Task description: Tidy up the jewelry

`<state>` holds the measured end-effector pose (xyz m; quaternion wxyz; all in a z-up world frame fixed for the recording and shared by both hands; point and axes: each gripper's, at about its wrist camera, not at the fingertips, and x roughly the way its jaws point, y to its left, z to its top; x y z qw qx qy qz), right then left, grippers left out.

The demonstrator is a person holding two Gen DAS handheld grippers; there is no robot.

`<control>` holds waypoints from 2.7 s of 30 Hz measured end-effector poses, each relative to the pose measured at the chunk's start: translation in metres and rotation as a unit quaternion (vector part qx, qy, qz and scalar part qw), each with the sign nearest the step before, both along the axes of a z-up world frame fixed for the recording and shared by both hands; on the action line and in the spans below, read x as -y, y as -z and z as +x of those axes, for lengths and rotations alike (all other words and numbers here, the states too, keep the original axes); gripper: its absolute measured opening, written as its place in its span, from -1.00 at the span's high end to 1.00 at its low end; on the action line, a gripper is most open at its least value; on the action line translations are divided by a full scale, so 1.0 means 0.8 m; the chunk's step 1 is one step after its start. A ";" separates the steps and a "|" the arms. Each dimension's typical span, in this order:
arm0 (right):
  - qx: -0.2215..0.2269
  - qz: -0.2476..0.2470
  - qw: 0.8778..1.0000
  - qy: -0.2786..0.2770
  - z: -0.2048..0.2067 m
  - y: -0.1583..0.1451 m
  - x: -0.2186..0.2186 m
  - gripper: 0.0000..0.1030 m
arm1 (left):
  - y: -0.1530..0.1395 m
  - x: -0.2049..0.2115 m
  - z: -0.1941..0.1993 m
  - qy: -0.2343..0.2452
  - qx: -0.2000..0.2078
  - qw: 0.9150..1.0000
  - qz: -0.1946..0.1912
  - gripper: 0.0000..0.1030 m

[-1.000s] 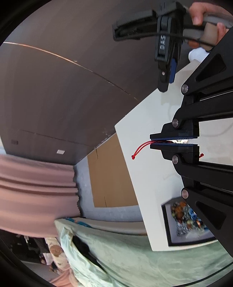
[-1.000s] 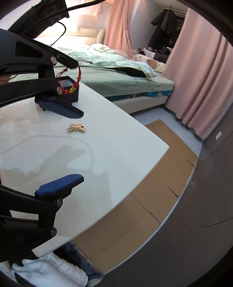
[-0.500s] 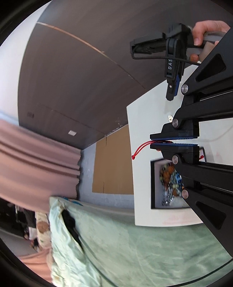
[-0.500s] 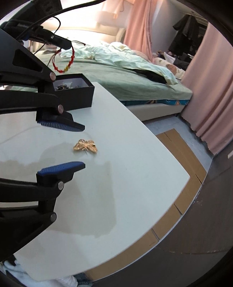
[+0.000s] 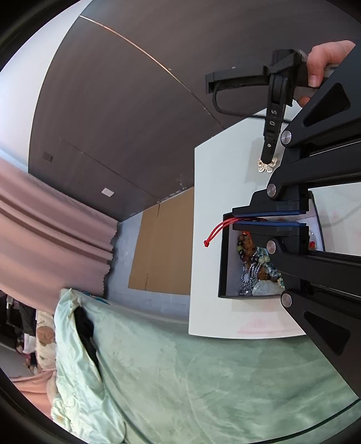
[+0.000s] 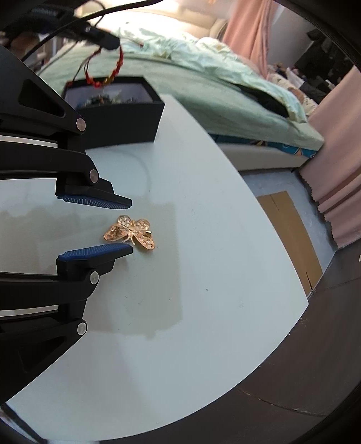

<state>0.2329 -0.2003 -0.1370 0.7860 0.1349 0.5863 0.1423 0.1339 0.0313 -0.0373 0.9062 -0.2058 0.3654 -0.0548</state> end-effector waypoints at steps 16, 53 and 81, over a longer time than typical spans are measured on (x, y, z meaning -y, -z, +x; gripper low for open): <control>0.016 -0.018 1.000 0.003 0.000 -0.007 -0.011 0.72 | 0.021 -0.010 0.014 -0.011 -0.048 0.998 -0.048 0.86; 0.101 0.163 0.977 -0.092 -0.046 -0.074 -0.114 0.02 | -0.017 -0.113 -0.043 -0.108 0.003 0.992 -0.070 -0.66; 0.181 0.109 0.975 -0.063 -0.121 -0.136 0.011 -0.51 | -0.055 -0.025 -0.098 -0.064 0.063 0.996 0.015 -0.99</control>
